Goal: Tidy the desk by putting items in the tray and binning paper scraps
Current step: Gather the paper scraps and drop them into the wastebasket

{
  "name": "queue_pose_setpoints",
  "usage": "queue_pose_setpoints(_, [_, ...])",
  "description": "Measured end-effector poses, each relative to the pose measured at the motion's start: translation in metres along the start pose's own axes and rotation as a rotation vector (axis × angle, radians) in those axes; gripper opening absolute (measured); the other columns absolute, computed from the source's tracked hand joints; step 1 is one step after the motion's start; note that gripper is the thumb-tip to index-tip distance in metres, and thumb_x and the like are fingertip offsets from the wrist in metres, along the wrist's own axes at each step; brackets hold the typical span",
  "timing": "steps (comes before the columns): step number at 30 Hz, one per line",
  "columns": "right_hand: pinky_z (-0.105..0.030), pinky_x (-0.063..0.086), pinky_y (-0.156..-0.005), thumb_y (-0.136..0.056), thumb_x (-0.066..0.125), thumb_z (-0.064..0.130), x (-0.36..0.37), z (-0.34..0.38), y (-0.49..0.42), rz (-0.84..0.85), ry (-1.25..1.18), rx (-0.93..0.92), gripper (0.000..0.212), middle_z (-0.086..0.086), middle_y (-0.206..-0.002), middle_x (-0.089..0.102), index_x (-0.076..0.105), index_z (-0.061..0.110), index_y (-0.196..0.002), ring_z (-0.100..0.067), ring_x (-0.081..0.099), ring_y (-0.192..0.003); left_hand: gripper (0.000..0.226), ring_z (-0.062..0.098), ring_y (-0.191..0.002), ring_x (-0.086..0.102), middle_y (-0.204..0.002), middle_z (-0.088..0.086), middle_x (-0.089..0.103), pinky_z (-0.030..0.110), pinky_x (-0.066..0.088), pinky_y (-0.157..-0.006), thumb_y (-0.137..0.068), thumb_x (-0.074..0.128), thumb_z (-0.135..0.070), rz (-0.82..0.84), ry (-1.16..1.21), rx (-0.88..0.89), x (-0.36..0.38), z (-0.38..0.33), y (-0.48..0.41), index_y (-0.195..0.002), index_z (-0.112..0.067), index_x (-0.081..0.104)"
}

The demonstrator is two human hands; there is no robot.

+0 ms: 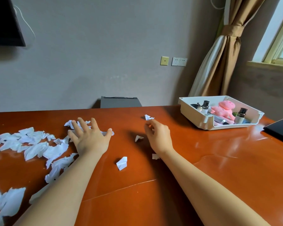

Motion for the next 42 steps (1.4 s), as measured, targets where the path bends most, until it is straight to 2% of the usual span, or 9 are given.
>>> queue_pose_setpoints(7, [-0.040, 0.054, -0.079, -0.094, 0.053, 0.025, 0.005, -0.021, -0.038, -0.094, -0.024, 0.153, 0.022, -0.008, -0.091, 0.069, 0.066, 0.009, -0.099, -0.025, 0.063, -0.084, 0.070, 0.036, -0.139, 0.026, -0.152, 0.018, 0.028, 0.051, 0.025, -0.111, -0.093, 0.031, -0.057, 0.081, 0.041, -0.053, 0.010, 0.003, -0.015, -0.146, -0.012, 0.025])
queue_pose_setpoints(13, [-0.042, 0.053, -0.086, -0.091, 0.054, 0.035, 0.031, -0.045, -0.068, 0.026, 0.011, 0.218, 0.029, -0.010, -0.108, 0.065, 0.059, 0.017, -0.113, -0.026, 0.061, -0.099, 0.049, 0.028, -0.137, 0.032, -0.148, 0.009, 0.036, 0.042, 0.031, -0.111, -0.099, 0.034, -0.033, 0.023, 0.167, 0.179, 0.008, -0.014, -0.016, -0.144, -0.016, 0.028])
queue_pose_setpoints(17, [-0.043, 0.036, -0.106, -0.092, 0.048, 0.046, 0.040, -0.050, -0.076, 0.118, 0.301, 0.202, 0.049, -0.010, -0.141, 0.039, 0.044, 0.024, -0.136, -0.029, 0.033, -0.130, 0.043, 0.024, -0.133, 0.036, -0.143, 0.008, 0.041, 0.037, 0.037, -0.106, -0.100, 0.035, -0.025, 0.015, 0.236, 0.308, 0.009, -0.025, -0.017, -0.142, -0.015, 0.035])
queue_pose_setpoints(23, [-0.047, 0.015, -0.116, -0.094, 0.041, 0.048, 0.054, -0.048, -0.075, 0.318, 0.381, 0.141, 0.048, -0.003, -0.160, 0.007, 0.041, 0.030, -0.138, -0.026, 0.000, -0.148, 0.029, 0.020, -0.119, 0.043, -0.128, 0.005, 0.046, 0.032, 0.043, -0.095, -0.097, 0.042, -0.035, -0.023, 0.311, 0.387, 0.006, -0.029, -0.014, -0.118, -0.019, 0.054])
queue_pose_setpoints(26, [-0.044, 0.026, -0.112, -0.095, 0.043, 0.044, 0.055, -0.045, -0.075, 0.326, 0.327, 0.100, 0.037, -0.003, -0.150, 0.035, 0.049, 0.024, -0.125, -0.026, 0.023, -0.144, 0.034, 0.022, -0.135, 0.027, -0.144, 0.000, 0.033, 0.044, 0.025, -0.110, -0.094, 0.036, -0.052, -0.008, 0.202, 0.390, 0.008, -0.030, -0.011, -0.114, -0.029, 0.052])
queue_pose_setpoints(29, [-0.036, 0.044, -0.088, -0.093, 0.049, 0.037, 0.051, -0.040, -0.073, 0.292, 0.277, 0.077, 0.023, -0.004, -0.114, 0.062, 0.053, 0.016, -0.103, -0.026, 0.056, -0.109, 0.048, 0.024, -0.144, 0.013, -0.152, -0.002, 0.022, 0.055, 0.014, -0.112, -0.086, 0.035, -0.069, 0.099, 0.155, 0.364, 0.014, -0.029, -0.011, -0.118, -0.035, 0.046])
queue_pose_setpoints(32, [-0.033, 0.043, -0.075, -0.091, 0.055, 0.030, 0.046, -0.034, -0.070, 0.260, 0.261, 0.022, 0.019, -0.007, -0.103, 0.062, 0.058, 0.011, -0.093, -0.025, 0.053, -0.096, 0.046, 0.021, -0.130, 0.036, -0.139, -0.004, 0.041, 0.049, 0.029, -0.105, -0.086, 0.038, -0.066, 0.099, 0.157, 0.376, 0.013, -0.029, -0.008, -0.116, -0.032, 0.044])
queue_pose_setpoints(38, [-0.030, 0.048, -0.074, -0.091, 0.058, 0.022, 0.035, -0.030, -0.057, 0.188, 0.256, -0.005, 0.013, -0.007, -0.100, 0.059, 0.059, 0.010, -0.091, -0.022, 0.052, -0.091, 0.024, 0.018, -0.120, 0.043, -0.127, -0.001, 0.052, 0.032, 0.039, -0.097, -0.098, 0.041, -0.034, 0.016, 0.320, 0.434, 0.005, -0.033, -0.005, -0.118, -0.023, 0.046])
queue_pose_setpoints(42, [-0.036, 0.057, -0.075, -0.092, 0.055, 0.020, 0.030, -0.024, -0.051, 0.174, 0.290, 0.007, 0.010, -0.007, -0.101, 0.062, 0.056, 0.011, -0.097, -0.023, 0.060, -0.086, 0.026, 0.018, -0.112, 0.053, -0.126, 0.004, 0.057, 0.026, 0.047, -0.088, -0.097, 0.046, -0.018, 0.000, 0.417, 0.431, 0.001, -0.035, -0.004, -0.123, -0.020, 0.044])
Point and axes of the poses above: each hand's wrist, its own y-axis away from the middle knuckle, its own x-axis out of the palm, z = x × y, the point moved 7 cm from there along -y, towards the middle knuckle
